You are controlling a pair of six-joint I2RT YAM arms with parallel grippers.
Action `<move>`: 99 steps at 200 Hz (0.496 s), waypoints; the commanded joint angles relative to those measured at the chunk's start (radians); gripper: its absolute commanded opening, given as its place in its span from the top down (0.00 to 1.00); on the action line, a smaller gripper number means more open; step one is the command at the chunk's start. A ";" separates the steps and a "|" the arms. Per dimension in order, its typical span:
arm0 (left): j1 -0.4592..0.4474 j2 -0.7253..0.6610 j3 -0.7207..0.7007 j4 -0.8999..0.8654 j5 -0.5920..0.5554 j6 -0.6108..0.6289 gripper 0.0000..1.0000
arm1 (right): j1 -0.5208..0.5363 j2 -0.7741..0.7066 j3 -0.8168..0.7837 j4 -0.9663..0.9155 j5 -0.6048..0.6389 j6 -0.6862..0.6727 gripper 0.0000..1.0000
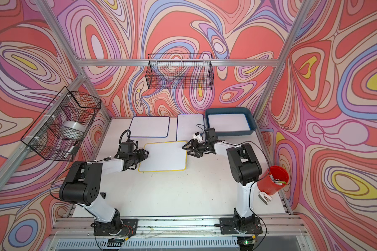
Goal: Put the whiteboard into the storage box
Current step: Pick up the whiteboard at the center of the board.
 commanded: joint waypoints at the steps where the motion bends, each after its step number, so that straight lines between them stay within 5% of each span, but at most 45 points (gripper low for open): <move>1: -0.149 0.057 -0.095 -0.252 0.404 -0.114 0.43 | 0.133 -0.017 -0.015 0.164 -0.186 0.028 0.29; 99: -0.307 -0.010 -0.170 -0.148 0.382 -0.251 0.46 | 0.140 0.048 -0.114 0.644 -0.161 0.323 0.29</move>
